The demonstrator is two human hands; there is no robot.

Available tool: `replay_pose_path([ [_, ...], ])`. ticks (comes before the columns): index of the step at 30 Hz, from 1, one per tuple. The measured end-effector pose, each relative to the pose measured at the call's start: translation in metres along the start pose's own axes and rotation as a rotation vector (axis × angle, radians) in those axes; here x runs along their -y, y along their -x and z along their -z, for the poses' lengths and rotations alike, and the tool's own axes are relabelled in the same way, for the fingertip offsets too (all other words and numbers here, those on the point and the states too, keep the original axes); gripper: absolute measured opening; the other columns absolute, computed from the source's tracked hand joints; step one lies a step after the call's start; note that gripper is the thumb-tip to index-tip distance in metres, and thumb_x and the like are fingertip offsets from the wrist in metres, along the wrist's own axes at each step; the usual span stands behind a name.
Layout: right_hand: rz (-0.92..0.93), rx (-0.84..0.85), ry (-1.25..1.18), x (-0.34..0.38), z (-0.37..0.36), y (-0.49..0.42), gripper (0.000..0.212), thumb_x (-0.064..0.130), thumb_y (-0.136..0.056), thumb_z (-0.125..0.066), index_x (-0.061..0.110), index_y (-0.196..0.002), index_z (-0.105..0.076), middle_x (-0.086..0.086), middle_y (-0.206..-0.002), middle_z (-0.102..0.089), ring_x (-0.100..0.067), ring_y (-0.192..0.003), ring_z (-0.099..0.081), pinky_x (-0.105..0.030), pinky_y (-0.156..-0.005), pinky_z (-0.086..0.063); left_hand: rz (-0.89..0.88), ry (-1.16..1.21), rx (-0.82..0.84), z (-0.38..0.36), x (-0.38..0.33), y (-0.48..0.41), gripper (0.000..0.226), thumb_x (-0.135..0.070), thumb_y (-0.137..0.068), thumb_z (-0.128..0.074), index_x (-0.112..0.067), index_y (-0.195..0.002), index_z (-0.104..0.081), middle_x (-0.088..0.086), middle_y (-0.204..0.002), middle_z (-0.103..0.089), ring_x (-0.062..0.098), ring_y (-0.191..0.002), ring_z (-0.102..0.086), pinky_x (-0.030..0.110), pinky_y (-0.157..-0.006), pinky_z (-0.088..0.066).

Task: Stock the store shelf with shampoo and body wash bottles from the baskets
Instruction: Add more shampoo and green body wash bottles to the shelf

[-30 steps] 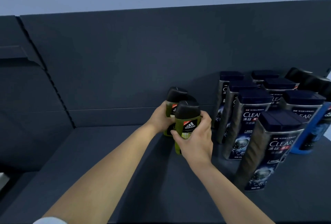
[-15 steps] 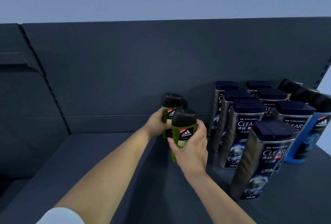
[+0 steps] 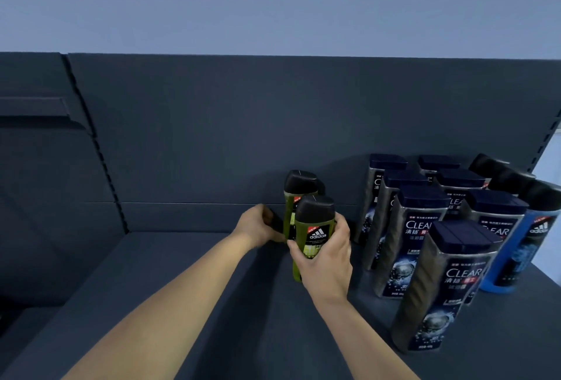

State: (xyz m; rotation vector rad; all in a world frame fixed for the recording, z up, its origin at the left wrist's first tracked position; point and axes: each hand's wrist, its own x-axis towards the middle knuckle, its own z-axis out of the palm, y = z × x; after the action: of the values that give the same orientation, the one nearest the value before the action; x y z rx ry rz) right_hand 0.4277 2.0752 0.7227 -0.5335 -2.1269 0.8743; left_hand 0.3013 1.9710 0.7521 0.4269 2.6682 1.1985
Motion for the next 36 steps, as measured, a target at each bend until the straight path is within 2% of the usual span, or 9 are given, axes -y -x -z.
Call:
replay_pose_path([
  [4, 0.016, 0.013, -0.032, 0.007, -0.010, -0.008, 0.093, 0.035, -0.067, -0.085, 0.009, -0.139, -0.033, -0.007, -0.129, -0.049, -0.029, -0.117, -0.050, -0.042, -0.081, -0.050, 0.062, 0.026, -0.045, 0.018, 0.022, 0.020, 0.075, -0.023, -0.063, -0.091, -0.012, -0.125, -0.049, 0.004, -0.121, -0.057, 0.021, -0.108, -0.057, 0.034, -0.090, -0.051],
  [9, 0.009, 0.039, -0.052, 0.011, -0.019, -0.015, 0.094, 0.033, -0.068, -0.085, 0.008, -0.140, -0.031, -0.011, -0.130, -0.048, -0.031, -0.119, -0.048, -0.044, -0.085, -0.049, 0.006, 0.064, -0.078, 0.046, 0.044, 0.054, 0.108, -0.026, -0.072, -0.085, -0.024, -0.153, -0.014, 0.000, -0.152, -0.032, 0.020, -0.140, -0.032, 0.028, -0.103, -0.035],
  [15, 0.017, 0.066, -0.115, 0.012, -0.022, -0.013, 0.108, 0.025, -0.067, -0.087, 0.005, -0.148, -0.018, -0.020, -0.142, -0.035, -0.036, -0.132, -0.034, -0.046, -0.106, -0.033, -0.087, -0.466, -0.236, 0.090, 0.069, 0.096, 0.111, -0.066, -0.074, -0.069, -0.030, -0.156, -0.003, 0.001, -0.158, -0.023, 0.022, -0.144, -0.023, 0.042, -0.117, -0.027],
  [18, -0.005, 0.018, -0.011, 0.023, -0.023, 0.000, 0.131, 0.046, -0.062, -0.086, 0.001, -0.151, 0.000, -0.027, -0.150, -0.020, -0.041, -0.136, -0.021, -0.053, -0.113, -0.019, -0.098, -0.709, -0.314, 0.111, 0.086, 0.116, 0.116, -0.085, -0.070, -0.051, -0.027, -0.156, 0.002, 0.004, -0.162, -0.014, 0.025, -0.149, -0.013, 0.045, -0.122, -0.008],
  [22, 0.166, -0.051, 0.065, 0.054, -0.021, 0.033, 0.113, 0.049, -0.072, -0.077, 0.005, -0.151, -0.008, -0.024, -0.152, -0.019, -0.040, -0.139, -0.019, -0.059, -0.115, -0.014, -0.039, -0.820, -0.336, 0.138, 0.108, 0.147, 0.115, -0.093, -0.069, -0.035, -0.029, -0.155, 0.007, 0.003, -0.164, -0.003, 0.026, -0.151, -0.004, 0.048, -0.122, -0.001],
  [26, 0.432, 0.163, 0.063, 0.113, -0.026, 0.070, 0.084, 0.045, -0.085, -0.066, 0.013, -0.150, -0.024, -0.012, -0.153, -0.030, -0.031, -0.143, -0.023, -0.054, -0.116, -0.023, -0.016, -0.854, -0.396, 0.168, 0.134, 0.189, 0.113, -0.093, -0.070, -0.029, -0.028, -0.156, 0.006, 0.005, -0.164, -0.001, 0.028, -0.151, -0.001, 0.048, -0.121, 0.002],
  [28, 0.513, 0.320, 0.050, 0.151, -0.033, 0.096, 0.073, 0.049, -0.091, -0.057, 0.017, -0.150, -0.028, -0.004, -0.156, -0.030, -0.023, -0.147, -0.019, -0.048, -0.119, -0.017, 0.009, -0.882, -0.418, 0.185, 0.151, 0.213, 0.112, -0.093, -0.071, -0.026, -0.027, -0.156, 0.005, 0.006, -0.164, 0.001, 0.029, -0.150, 0.002, 0.048, -0.121, 0.004],
  [30, 0.586, 0.428, 0.041, 0.190, -0.045, 0.129, 0.070, 0.053, -0.092, -0.053, 0.018, -0.149, -0.032, -0.001, -0.156, -0.031, -0.020, -0.147, -0.019, -0.043, -0.120, -0.014, 0.046, -0.894, -0.432, 0.205, 0.175, 0.242, 0.113, -0.093, -0.070, -0.025, -0.026, -0.156, 0.003, 0.007, -0.164, 0.000, 0.029, -0.150, 0.001, 0.048, -0.121, 0.002],
  [36, 0.719, 0.747, -0.094, 0.278, -0.100, 0.249, 0.067, 0.049, -0.092, -0.053, 0.020, -0.148, -0.032, 0.003, -0.154, -0.033, -0.013, -0.143, -0.026, -0.039, -0.115, -0.028, 0.205, -0.835, -0.558, 0.266, 0.270, 0.341, 0.116, -0.094, -0.065, -0.019, -0.020, -0.155, -0.022, 0.012, -0.161, -0.020, 0.035, -0.147, -0.018, 0.053, -0.119, -0.011],
])
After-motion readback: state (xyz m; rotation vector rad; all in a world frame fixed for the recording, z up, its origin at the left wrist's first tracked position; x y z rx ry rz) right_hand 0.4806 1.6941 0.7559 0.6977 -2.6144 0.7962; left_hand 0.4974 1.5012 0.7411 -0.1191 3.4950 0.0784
